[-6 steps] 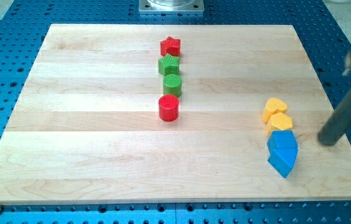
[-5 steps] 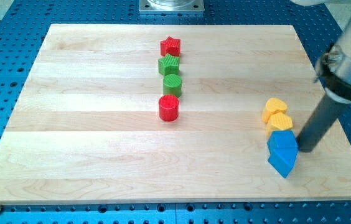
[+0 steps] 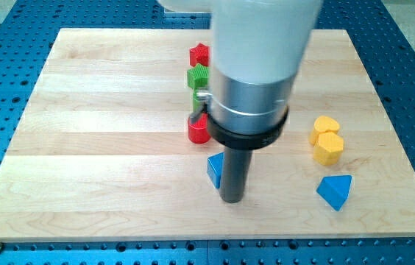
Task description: Move the blue cube to the bottom left of the red circle
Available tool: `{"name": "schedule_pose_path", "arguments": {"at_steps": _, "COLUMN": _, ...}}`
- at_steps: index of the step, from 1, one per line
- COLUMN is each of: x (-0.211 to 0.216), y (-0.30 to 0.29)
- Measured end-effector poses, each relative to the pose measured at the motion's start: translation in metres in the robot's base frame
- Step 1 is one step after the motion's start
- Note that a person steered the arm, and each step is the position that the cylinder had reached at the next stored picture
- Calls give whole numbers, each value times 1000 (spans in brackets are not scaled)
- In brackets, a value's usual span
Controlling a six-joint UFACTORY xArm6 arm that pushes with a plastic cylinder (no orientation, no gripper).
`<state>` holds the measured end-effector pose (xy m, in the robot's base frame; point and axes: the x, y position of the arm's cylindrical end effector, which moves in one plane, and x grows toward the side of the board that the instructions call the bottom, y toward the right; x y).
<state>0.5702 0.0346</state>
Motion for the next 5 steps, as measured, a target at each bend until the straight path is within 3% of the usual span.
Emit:
{"name": "schedule_pose_path", "arguments": {"at_steps": 1, "x": -26, "y": 31}}
{"name": "schedule_pose_path", "arguments": {"at_steps": 3, "x": -28, "y": -101}}
{"name": "schedule_pose_path", "arguments": {"at_steps": 5, "x": -67, "y": -101}}
